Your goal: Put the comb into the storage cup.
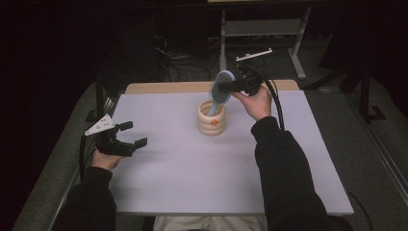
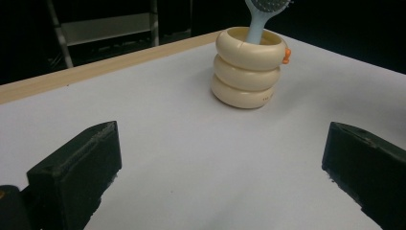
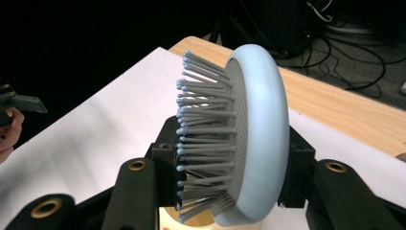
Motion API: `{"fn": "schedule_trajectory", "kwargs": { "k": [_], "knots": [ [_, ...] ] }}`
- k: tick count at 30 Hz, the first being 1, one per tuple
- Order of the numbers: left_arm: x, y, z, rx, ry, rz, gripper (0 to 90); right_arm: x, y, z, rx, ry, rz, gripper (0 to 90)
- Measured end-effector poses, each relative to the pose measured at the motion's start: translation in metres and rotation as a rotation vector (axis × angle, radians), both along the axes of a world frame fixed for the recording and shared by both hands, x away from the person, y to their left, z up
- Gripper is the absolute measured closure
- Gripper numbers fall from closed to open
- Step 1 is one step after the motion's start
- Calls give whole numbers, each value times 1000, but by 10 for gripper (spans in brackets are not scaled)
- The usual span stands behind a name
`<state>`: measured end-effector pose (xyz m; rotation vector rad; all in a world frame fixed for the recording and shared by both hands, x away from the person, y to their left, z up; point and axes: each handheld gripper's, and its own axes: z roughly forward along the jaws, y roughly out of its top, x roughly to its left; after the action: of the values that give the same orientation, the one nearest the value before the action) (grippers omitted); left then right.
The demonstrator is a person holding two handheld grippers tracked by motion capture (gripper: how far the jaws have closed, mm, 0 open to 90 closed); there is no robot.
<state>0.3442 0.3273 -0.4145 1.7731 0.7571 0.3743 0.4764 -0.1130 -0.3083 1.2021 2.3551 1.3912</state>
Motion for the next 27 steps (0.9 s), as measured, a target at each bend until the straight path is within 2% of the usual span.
{"fn": "schedule_trajectory", "kwargs": {
  "k": [11, 16, 21, 27],
  "knots": [
    [1, 0, -2, 8, 6, 5, 0, 5, 4, -18, 9, 36, 3, 523],
    [3, 0, -4, 18, 12, 1, 0, 8, 2, -21, 40, 55, -5, 522],
    [2, 1, -2, 5, 4, 5, 0, 10, -1, -24, 56, 69, -28, 512],
    [2, -1, -1, 12, -1, -6, 0, 15, -5, -26, 64, 91, -58, 469]
  ]
}}
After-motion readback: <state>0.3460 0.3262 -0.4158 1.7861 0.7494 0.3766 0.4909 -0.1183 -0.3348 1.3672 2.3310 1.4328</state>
